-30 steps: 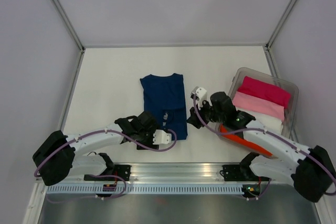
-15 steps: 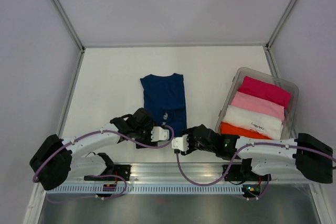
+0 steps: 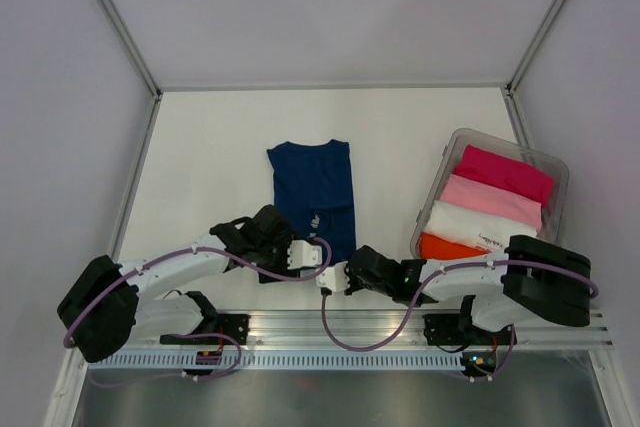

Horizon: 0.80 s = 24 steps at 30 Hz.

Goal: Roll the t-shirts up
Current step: Roll the tshirt

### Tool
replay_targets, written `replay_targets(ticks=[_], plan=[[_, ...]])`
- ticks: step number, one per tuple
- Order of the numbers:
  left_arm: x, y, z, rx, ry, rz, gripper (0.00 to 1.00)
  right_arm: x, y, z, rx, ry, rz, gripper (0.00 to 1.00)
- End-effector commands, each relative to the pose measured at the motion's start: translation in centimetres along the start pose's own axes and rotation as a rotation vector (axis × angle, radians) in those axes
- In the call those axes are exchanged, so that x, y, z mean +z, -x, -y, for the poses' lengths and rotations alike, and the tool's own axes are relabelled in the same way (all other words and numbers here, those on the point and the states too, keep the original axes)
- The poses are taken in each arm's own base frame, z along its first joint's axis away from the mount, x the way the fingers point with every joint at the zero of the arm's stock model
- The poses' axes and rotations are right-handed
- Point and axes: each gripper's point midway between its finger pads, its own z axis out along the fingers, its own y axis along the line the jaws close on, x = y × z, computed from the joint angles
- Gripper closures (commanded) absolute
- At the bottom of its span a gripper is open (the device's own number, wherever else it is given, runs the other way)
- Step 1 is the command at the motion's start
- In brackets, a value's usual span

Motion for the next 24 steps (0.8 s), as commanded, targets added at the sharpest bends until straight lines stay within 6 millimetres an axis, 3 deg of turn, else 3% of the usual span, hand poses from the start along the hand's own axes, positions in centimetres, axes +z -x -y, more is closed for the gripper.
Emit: replay_targets(ticks=[1,2,7,12,14,19,24], plan=[[-0.2,1.0,0.4,-0.005,-0.021,0.053,0.3,0.5,0.9,2.1,0.106,-0.105,-0.001,0.77],[-0.2,1.1,0.4,-0.004,-0.02,0.054,0.3,0.5,0.9,1.9,0.113,-0.096,-0.005,0.84],[-0.8,0.7,0.1,-0.021,0.009,0.042,0.29,-0.3,1.3,1.3,0.202,-0.043,-0.017,1.0],[-2.6,1.9,-0.2,-0.022,0.057,0.111,0.26,-1.2,3.1,0.0,0.383,0.067,-0.003,1.0],[-3.4,2.6,0.1,-0.031,0.055,0.143,0.25,-1.5,4.0,0.1,0.37,0.107,0.021,1.0],[-3.6,1.4,1.1,-0.054,0.033,0.109,0.25,-2.1,5.2,1.6,0.475,0.143,0.053,1.0],[-5.0,1.9,2.0,-0.012,0.02,0.156,0.24,-3.0,5.6,2.9,0.6,0.182,0.1,1.0]])
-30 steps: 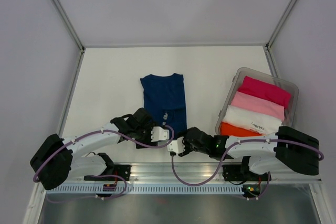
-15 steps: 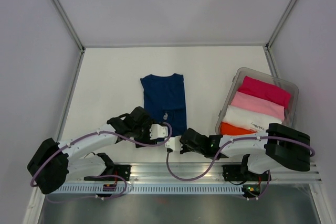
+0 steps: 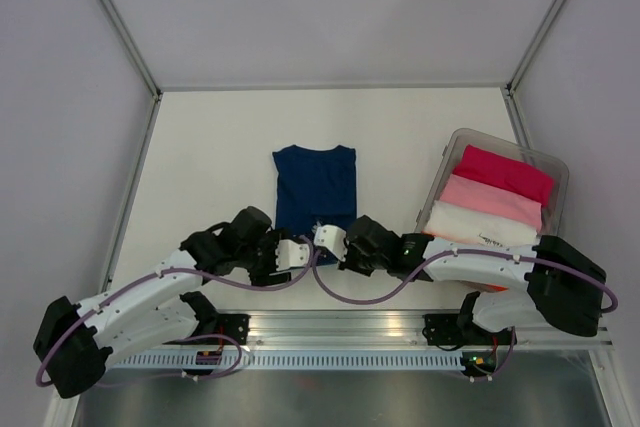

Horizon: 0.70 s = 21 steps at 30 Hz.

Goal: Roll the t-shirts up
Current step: Roll the tshirt

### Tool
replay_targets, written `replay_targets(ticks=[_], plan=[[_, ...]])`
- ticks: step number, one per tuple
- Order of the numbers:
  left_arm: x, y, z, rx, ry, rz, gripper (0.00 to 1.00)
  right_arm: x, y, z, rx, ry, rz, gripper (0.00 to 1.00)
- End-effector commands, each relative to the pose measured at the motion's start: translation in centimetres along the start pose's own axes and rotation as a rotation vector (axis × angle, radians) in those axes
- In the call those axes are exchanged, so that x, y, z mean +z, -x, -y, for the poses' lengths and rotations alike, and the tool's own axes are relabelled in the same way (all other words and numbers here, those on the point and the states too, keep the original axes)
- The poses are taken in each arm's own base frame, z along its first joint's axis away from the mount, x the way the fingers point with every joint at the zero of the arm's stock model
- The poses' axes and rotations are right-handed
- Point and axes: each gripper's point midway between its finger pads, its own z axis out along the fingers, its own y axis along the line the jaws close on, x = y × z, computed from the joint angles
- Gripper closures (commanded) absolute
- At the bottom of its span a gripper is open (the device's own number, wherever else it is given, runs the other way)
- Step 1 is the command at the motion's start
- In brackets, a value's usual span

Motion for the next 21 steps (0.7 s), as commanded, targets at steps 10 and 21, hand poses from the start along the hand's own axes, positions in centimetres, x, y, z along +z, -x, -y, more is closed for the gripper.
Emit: replay_targets(ticks=[10,21], plan=[[-0.1,-0.2,1.1,0.012,-0.051,-0.006,0.23,-2.2,4.9,-0.6,0.247,0.12,0.222,1.0],[2.8,-3.3,0.6,0.064,0.017,-0.042,0.27,-2.1,4.4,0.2,0.317,0.109,0.234,1.0]])
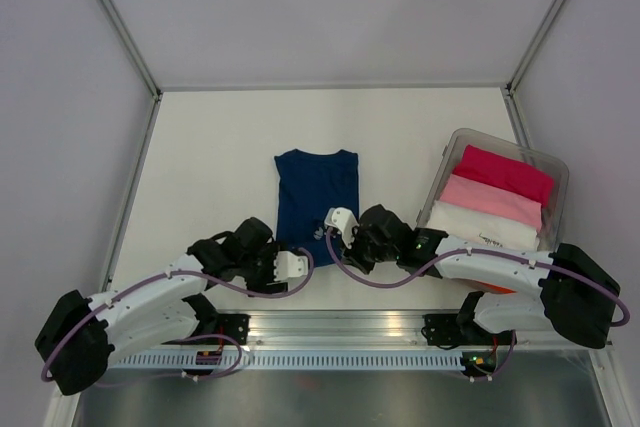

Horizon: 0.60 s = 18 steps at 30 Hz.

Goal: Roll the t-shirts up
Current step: Roll the tshirt

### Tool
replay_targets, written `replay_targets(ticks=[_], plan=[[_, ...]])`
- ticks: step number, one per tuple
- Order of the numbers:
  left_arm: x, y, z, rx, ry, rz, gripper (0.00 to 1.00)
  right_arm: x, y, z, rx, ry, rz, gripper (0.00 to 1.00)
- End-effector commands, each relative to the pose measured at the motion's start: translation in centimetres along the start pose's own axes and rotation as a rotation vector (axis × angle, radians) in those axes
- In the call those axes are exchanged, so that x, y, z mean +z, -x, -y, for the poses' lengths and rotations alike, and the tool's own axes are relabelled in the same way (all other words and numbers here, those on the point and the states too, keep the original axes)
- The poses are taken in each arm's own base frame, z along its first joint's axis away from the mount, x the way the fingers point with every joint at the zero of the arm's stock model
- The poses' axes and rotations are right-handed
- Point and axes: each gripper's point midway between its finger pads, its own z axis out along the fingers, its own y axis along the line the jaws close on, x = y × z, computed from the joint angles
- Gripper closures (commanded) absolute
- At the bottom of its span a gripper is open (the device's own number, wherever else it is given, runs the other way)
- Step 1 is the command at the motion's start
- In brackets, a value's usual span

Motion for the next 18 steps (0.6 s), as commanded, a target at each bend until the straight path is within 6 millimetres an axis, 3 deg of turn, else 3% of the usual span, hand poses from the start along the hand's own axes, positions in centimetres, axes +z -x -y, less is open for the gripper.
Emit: replay_targets(ticks=[1,3,4,6,8,11,13,18], plan=[[1.4,0.4,-2.3,0.066,0.111,0.035,0.29,-0.1,2.0,-0.2,0.012,0.015,0.085,1.0],[1.6,0.6,-3.4,0.055,0.149,0.025,0.37,0.1,2.0,-0.2,0.014,0.021,0.076,1.0],[1.5,1.0,-3.8,0.052,0.164,0.031,0.52,0.2,1.9,-0.3,0.014,0.026,0.069,1.0],[1.6,1.2,-4.1,0.054,0.171,0.035,0.71,0.2,1.9,-0.2,0.015,0.023,0.07,1.0],[1.5,1.4,-4.1,0.061,0.165,0.041,0.77,0.1,1.8,-0.2,0.019,0.02,0.071,1.0],[1.3,1.4,-3.6,0.066,0.147,0.043,0.97,-0.1,2.0,-0.1,0.021,0.018,0.08,1.0],[0.8,1.6,-3.4,0.071,0.142,0.054,0.98,-0.2,1.9,-0.3,0.023,0.034,0.077,1.0],[-1.8,2.5,-0.4,0.103,-0.006,0.079,0.98,-0.9,1.5,-1.3,0.082,0.099,0.039,1.0]])
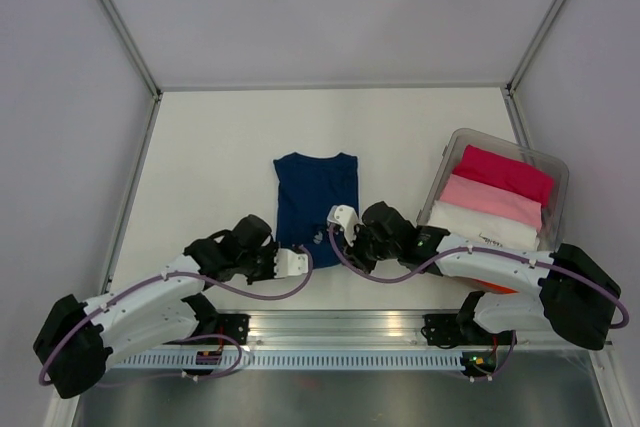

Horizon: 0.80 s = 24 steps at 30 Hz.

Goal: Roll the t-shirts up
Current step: Roll the tshirt

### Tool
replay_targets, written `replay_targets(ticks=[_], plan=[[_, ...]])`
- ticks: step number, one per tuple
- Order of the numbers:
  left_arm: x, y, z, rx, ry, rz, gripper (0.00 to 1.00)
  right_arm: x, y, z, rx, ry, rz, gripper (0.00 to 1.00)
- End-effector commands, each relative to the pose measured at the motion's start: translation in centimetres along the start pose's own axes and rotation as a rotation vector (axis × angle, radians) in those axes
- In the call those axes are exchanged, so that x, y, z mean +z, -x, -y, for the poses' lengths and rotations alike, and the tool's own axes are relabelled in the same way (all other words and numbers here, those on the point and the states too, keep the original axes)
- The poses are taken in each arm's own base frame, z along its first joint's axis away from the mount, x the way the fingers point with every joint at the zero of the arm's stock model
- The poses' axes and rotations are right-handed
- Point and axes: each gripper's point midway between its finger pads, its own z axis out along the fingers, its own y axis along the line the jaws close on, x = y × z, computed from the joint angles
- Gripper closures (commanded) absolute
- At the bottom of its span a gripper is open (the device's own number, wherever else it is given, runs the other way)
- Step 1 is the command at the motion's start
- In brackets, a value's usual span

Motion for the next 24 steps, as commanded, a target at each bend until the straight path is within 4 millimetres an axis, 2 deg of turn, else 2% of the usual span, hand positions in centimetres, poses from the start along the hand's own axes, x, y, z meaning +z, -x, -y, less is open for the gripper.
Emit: replay_targets(ticks=[1,6,7,10,12,18,19,24], plan=[[-2.6,2.8,1.6,0.06,-0.117,0.095,0.98,-1.0,1.5,-1.8,0.056,0.094,0.027,1.0],[-4.3,3.0,3.5,0.067,-0.24,0.075,0.98,-1.9,0.6,-4.4,0.231,0.196,-0.022,1.0],[-4.2,3.0,4.2,0.059,-0.291,0.072,0.98,-2.0,-0.2,-4.6,0.246,0.205,-0.038,1.0],[-4.5,3.3,5.3,0.024,-0.394,0.074,0.98,-1.9,-0.7,-4.7,0.285,0.206,-0.041,1.0],[-4.2,3.1,4.9,-0.013,-0.419,0.059,0.98,-1.8,-0.5,-4.4,0.298,0.206,-0.035,1.0],[-3.5,1.8,0.9,-0.081,-0.385,0.032,0.98,-1.0,-1.5,-1.9,0.446,0.204,-0.091,1.0],[-3.5,1.7,0.7,-0.093,-0.391,0.026,0.98,-0.5,-2.4,-1.7,0.482,0.207,-0.139,1.0],[-2.8,1.6,0.2,-0.122,-0.417,0.004,0.98,0.7,-3.7,-0.3,0.557,0.19,-0.224,1.0]])
